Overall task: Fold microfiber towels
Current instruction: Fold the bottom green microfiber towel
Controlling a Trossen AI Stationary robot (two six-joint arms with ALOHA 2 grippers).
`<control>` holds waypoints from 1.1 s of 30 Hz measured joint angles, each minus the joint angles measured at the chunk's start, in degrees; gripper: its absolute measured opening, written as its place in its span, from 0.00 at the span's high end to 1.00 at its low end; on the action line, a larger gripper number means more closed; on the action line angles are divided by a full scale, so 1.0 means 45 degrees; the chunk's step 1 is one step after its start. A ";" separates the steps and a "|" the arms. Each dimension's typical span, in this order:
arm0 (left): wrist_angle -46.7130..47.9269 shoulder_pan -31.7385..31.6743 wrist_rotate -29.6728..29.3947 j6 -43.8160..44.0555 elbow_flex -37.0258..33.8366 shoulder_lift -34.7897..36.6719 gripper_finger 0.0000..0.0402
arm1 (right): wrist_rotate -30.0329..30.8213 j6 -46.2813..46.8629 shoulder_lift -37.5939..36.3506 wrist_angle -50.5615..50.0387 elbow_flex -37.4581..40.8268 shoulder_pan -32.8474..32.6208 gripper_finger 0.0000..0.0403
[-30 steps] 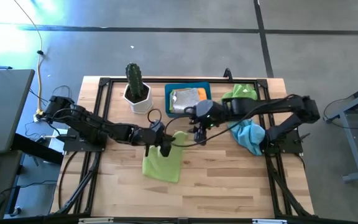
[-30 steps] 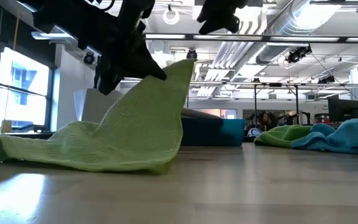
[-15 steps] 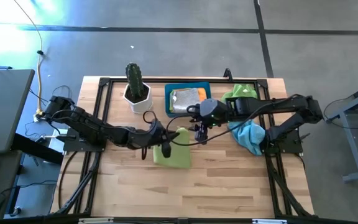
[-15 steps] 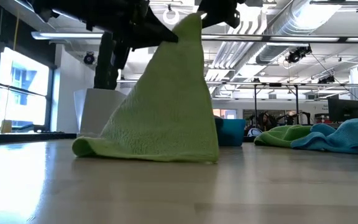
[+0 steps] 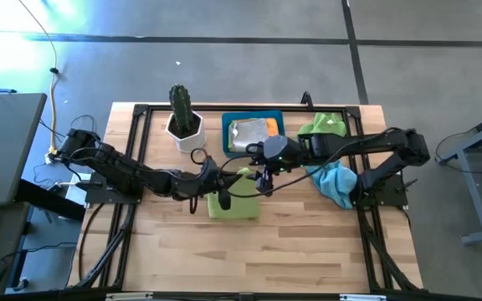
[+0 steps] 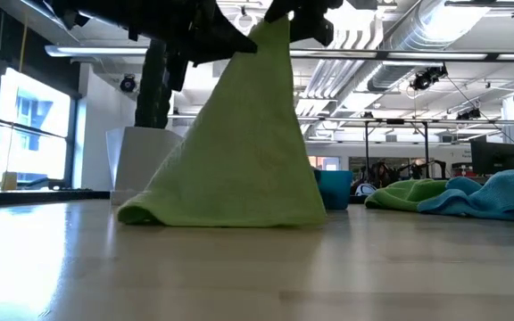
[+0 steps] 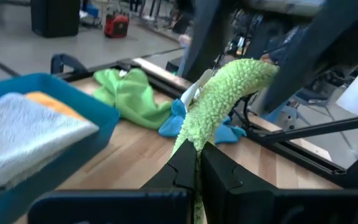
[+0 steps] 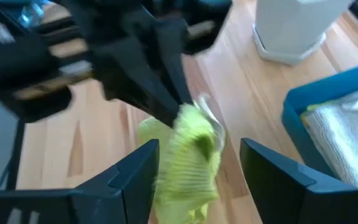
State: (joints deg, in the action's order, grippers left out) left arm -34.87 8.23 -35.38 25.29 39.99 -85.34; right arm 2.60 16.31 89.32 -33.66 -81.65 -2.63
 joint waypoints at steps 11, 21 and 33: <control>-0.0350 0.0011 -0.0005 -0.0562 0.0000 0.0000 1.00 | 0.0239 0.0697 0.0232 0.0208 0.0000 -0.0092 0.75; -0.0340 0.0011 0.1120 -0.0560 0.0000 0.0000 0.91 | -0.0499 0.1035 0.0228 -0.0425 0.0000 -0.0088 0.99; -0.0632 -0.0075 0.4517 -0.0910 -0.0010 0.0000 0.62 | -0.5862 -0.4740 -0.0880 -0.3623 0.0000 -0.0201 1.00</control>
State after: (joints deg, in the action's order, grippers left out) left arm -37.72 7.89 -15.05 21.20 39.94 -85.34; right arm -23.78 -5.02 85.36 -49.96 -81.65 -3.54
